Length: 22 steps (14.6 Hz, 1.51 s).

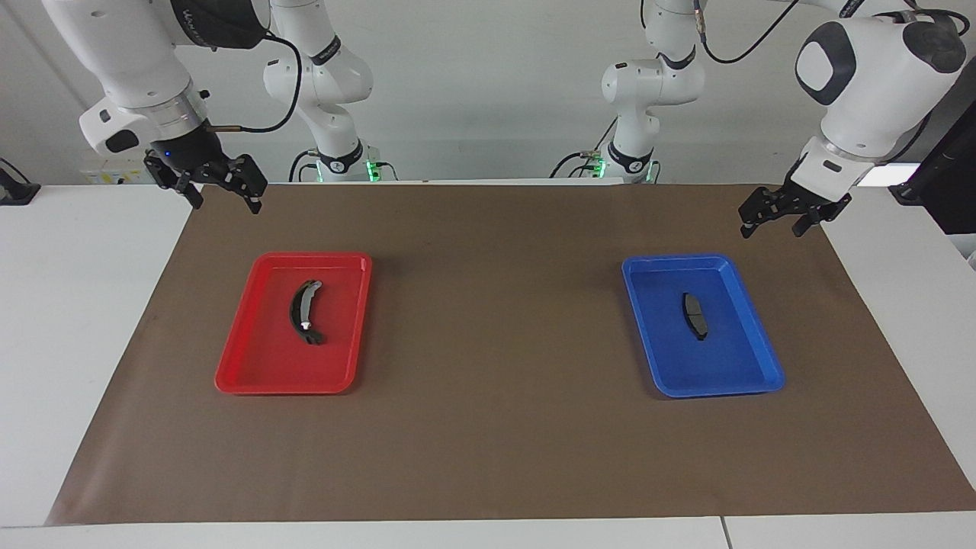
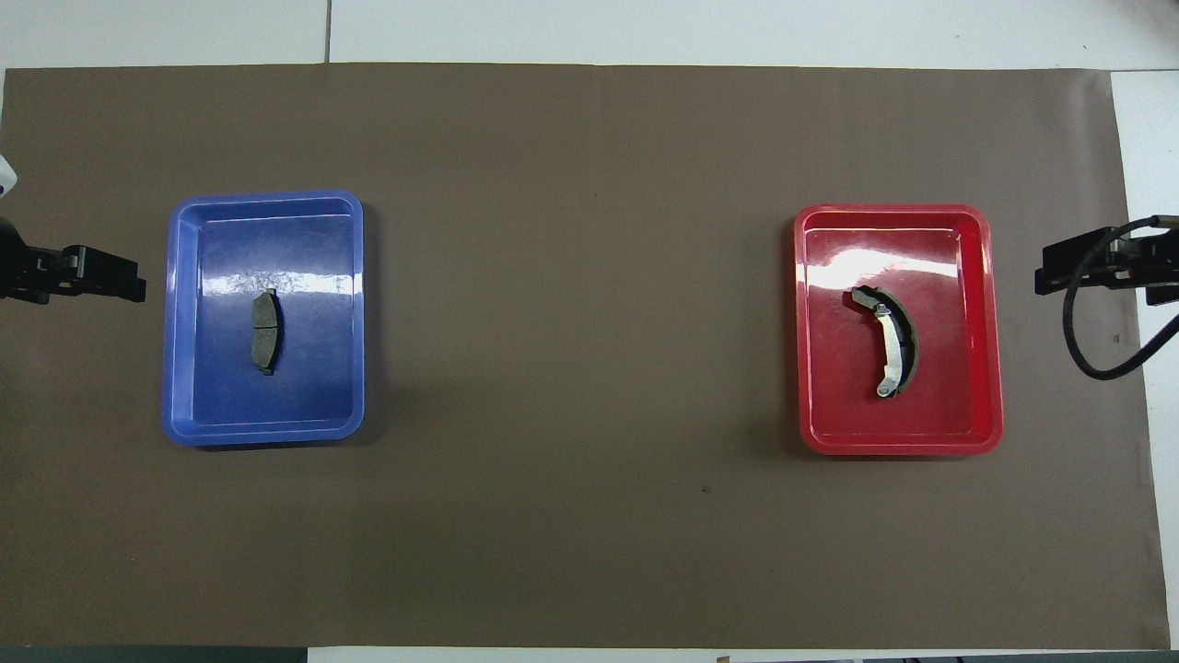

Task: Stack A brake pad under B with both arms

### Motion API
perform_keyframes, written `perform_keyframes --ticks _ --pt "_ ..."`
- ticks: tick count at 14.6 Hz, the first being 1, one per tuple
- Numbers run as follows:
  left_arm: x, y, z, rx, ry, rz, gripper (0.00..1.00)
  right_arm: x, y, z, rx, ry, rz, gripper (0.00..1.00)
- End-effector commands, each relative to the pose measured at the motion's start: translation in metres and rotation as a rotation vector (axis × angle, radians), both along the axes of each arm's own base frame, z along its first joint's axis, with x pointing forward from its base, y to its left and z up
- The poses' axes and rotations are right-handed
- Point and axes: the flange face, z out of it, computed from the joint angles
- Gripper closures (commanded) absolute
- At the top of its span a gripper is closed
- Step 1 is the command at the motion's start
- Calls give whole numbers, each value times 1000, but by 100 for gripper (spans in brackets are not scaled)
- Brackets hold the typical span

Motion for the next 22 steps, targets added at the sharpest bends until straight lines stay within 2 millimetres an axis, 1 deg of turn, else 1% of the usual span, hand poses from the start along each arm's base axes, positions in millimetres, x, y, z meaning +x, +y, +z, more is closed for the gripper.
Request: perform_keyframes --ticks 1,3,4,7,9,12,13,14,16,18,19,22 --pt "-18 -15 -26 -1 -39 -22 2 -6 -5 0 6 -17 14 0" --pt "-17 -20 -50 -1 -47 -31 2 -5 -5 0 4 -20 13 0" --pt "-16 -27 -67 -1 -51 -44 2 -4 -5 1 6 -27 14 0" --pt "-18 -27 -114 -1 -67 -47 4 -4 -5 1 5 -29 13 0" --pt "-17 -27 -142 1 -58 -48 5 -4 -5 1 5 -29 14 0" --pt "-12 -27 -170 4 -36 -50 6 -2 -5 2 5 -44 14 0" --pt "-12 -28 -176 4 -35 -51 8 -2 -5 2 6 -43 13 0" --pt "-14 -28 -188 5 -35 -51 9 -2 -5 2 8 -43 11 0" --pt "-21 -26 -206 4 -58 -50 9 -2 -5 2 8 -43 10 0" --pt "-24 -26 -218 4 -67 -50 11 -2 -5 2 8 -43 10 0" --pt "-23 -26 -228 5 -61 -50 13 -2 -5 2 8 -44 10 0" --pt "-19 -21 -243 7 -66 -39 16 -2 -4 2 8 -44 10 0"
